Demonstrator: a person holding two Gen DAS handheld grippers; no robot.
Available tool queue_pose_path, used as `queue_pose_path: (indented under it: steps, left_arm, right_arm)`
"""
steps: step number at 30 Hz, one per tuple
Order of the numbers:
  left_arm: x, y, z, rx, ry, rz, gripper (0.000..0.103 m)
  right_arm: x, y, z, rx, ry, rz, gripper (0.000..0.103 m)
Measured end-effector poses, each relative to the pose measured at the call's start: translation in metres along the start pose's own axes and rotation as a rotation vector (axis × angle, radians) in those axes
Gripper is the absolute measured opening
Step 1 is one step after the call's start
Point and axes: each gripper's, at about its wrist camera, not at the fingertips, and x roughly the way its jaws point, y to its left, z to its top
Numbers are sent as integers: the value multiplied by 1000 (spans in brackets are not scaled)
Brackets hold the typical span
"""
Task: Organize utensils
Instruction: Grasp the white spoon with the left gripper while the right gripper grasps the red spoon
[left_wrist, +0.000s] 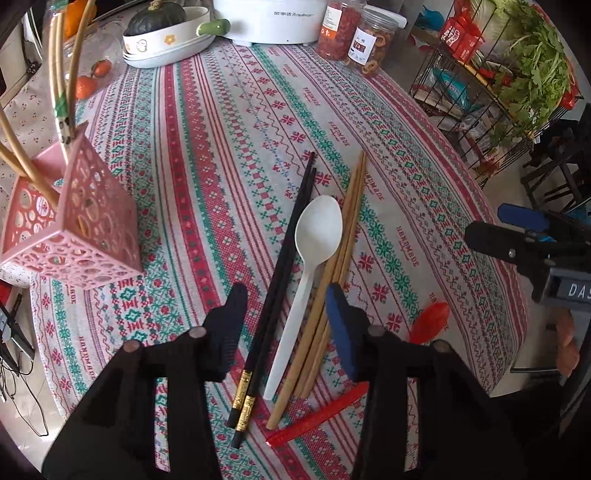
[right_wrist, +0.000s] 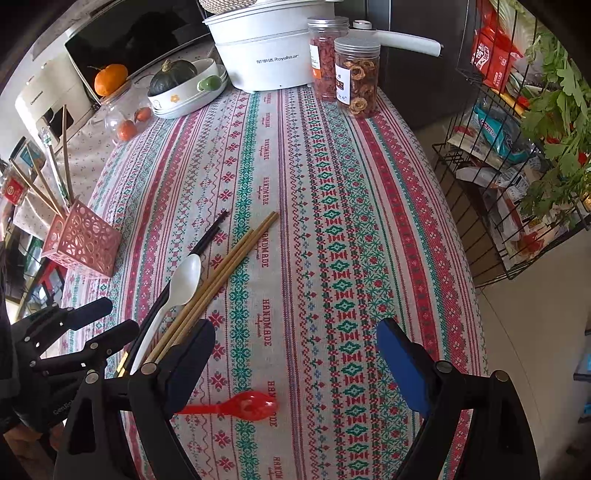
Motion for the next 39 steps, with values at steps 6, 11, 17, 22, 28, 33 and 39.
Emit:
queue_pose_path:
  steps: [6, 11, 17, 22, 28, 33, 39]
  left_arm:
    - [13, -14, 17, 70, -26, 33, 42]
    - [19, -21, 29, 68, -33, 10, 46]
    - [35, -29, 37, 46, -16, 18, 46]
    - [47, -36, 39, 59, -16, 51, 46]
    - [40, -35, 41, 55, -52, 59, 37]
    - [11, -29, 38, 50, -141, 66, 37]
    - [-27, -13, 25, 30, -236, 68, 37]
  right_arm:
    - [0, -11, -3, 24, 19, 24, 90]
    - [-3, -19, -3, 43, 13, 30, 90]
    - [-2, -28, -2, 70, 15, 20, 90]
    - [-1, -34, -4, 84, 24, 17, 90]
    - [0, -37, -7, 97, 45, 39, 90]
    - [12, -29, -16, 62, 126, 72, 90]
    - [28, -21, -32, 55, 228, 155, 90]
